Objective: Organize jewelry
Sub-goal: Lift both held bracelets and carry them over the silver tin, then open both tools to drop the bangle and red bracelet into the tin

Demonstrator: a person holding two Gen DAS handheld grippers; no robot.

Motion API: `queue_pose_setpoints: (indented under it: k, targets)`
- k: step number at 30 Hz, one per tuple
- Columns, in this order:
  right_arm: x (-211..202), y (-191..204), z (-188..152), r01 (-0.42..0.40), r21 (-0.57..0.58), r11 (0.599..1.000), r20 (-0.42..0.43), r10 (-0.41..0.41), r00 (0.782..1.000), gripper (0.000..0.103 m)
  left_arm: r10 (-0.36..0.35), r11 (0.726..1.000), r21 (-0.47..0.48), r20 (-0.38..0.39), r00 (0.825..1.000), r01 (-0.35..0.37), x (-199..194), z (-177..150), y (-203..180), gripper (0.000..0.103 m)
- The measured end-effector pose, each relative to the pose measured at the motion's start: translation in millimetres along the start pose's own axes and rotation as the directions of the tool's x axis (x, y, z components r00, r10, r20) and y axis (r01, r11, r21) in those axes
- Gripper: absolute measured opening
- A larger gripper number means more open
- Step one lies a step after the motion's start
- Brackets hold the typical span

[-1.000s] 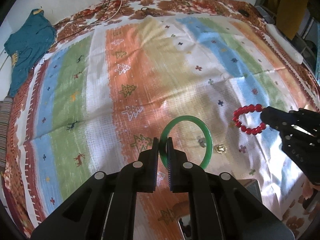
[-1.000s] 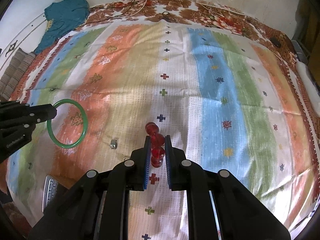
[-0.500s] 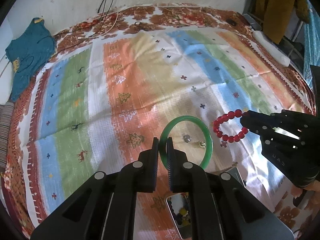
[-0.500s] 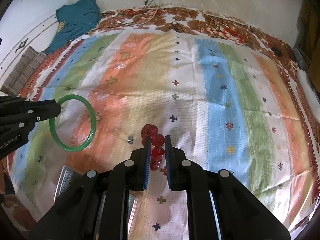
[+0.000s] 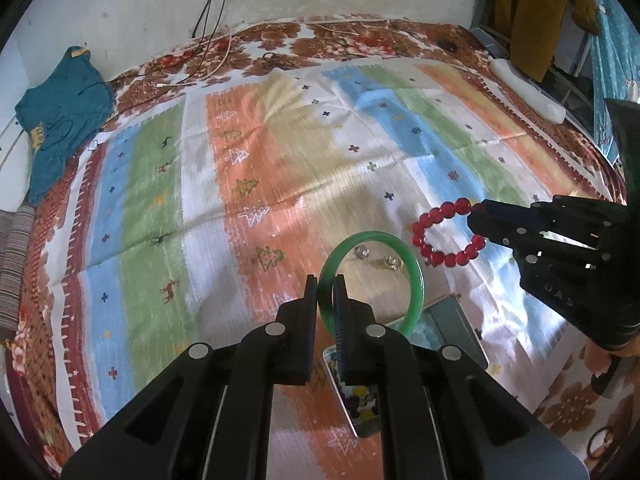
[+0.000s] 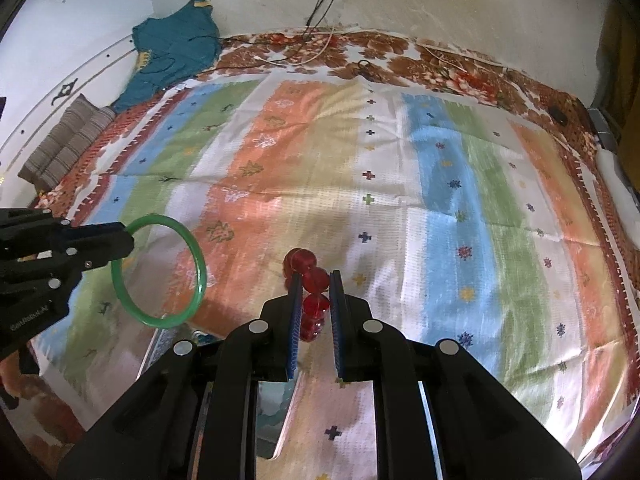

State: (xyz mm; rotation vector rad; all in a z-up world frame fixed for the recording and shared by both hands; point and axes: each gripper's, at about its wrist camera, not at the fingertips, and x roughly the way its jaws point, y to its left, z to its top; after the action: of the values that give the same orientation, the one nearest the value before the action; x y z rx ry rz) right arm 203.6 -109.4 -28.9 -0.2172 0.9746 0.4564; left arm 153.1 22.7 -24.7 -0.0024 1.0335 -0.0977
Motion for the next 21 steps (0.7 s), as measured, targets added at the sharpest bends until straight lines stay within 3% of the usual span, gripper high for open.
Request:
queue_pose_setpoints:
  k: [21]
  targets:
    - [-27.6, 19.9, -27.9, -0.04, -0.048, 0.998, 0.017, 0.041, 0.999, 0.014, -0.012, 1.0, 0.017, 0.015, 1.0, 0.012, -18.4, -27.3, -11.3, 0.007]
